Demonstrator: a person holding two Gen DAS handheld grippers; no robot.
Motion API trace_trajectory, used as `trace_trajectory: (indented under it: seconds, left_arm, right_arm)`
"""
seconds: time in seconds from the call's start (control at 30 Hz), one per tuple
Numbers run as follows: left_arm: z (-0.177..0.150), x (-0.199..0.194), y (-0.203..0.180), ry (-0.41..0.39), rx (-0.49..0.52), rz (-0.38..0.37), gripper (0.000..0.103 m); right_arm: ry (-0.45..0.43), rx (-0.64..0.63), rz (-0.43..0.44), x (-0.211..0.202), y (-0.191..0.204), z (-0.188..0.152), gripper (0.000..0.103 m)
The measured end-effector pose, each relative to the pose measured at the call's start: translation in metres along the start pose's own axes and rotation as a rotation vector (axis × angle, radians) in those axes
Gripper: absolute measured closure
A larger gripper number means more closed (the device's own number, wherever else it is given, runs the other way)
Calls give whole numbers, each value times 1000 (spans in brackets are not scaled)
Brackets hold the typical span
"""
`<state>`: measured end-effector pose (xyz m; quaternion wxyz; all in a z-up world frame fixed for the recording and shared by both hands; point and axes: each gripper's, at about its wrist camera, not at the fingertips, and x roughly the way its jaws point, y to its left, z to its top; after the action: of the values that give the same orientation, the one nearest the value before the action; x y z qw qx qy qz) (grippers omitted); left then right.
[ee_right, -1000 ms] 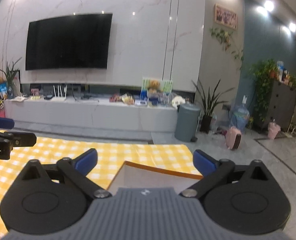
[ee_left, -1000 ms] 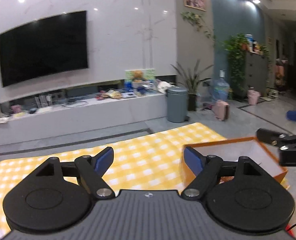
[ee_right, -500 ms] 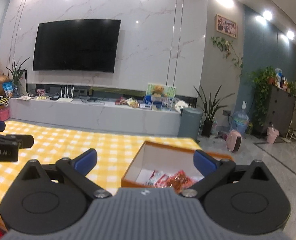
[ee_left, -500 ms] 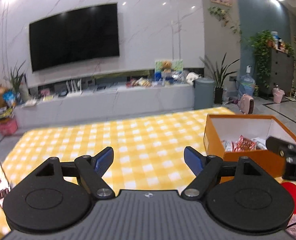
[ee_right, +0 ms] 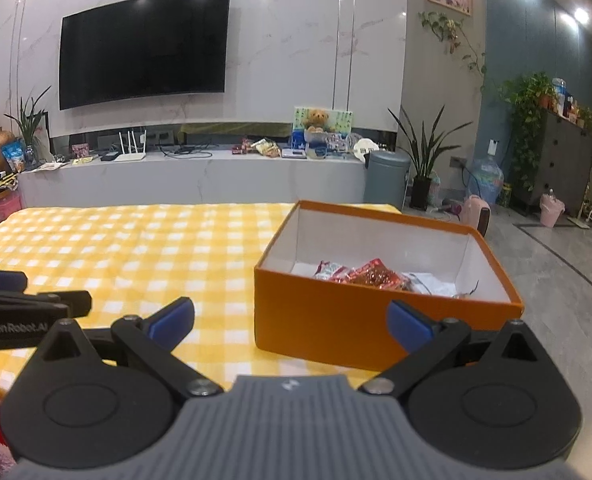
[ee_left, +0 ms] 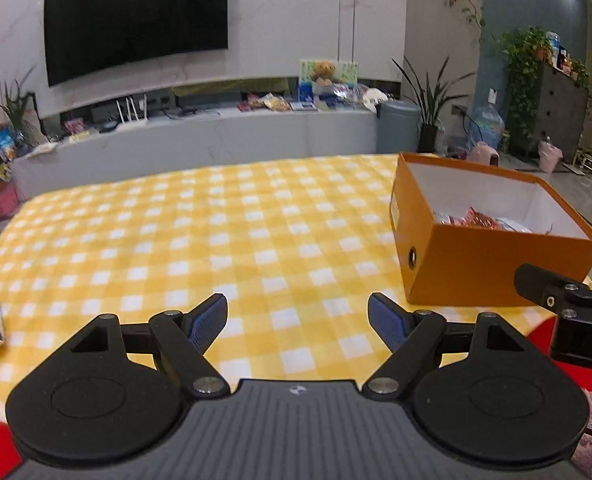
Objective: Organize snacks
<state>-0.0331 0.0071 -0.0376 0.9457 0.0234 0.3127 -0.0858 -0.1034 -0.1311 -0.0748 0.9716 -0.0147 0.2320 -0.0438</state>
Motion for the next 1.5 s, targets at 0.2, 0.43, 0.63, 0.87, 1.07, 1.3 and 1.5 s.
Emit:
trace_trajectory:
  seconds: [0.2, 0.43, 0.63, 0.87, 1.07, 1.3, 1.5]
  left_arm:
    - [-5, 6, -1, 33, -2, 2, 9]
    - [-3, 5, -1, 35, 2, 10, 9]
    - [-1, 3, -2, 29, 9, 14, 9]
    - [2, -2, -2, 14, 11, 20, 9]
    - [3, -5, 0, 8, 18, 24, 9]
    - [3, -5, 0, 9, 20, 23, 9]
    - [3, -6, 1, 5, 22, 26, 9]
  right_arm:
    - [30, 1, -1, 6, 0, -4, 3]
    - [29, -2, 0, 11, 0, -4, 3]
    - [27, 5, -2, 8, -4, -6, 3]
    - [19, 7, -1, 7, -4, -6, 3]
    - [9, 2, 0, 6, -3, -6, 3]
    - [1, 1, 1, 6, -3, -6, 3]
    - [-1, 0, 2, 6, -3, -7, 3]
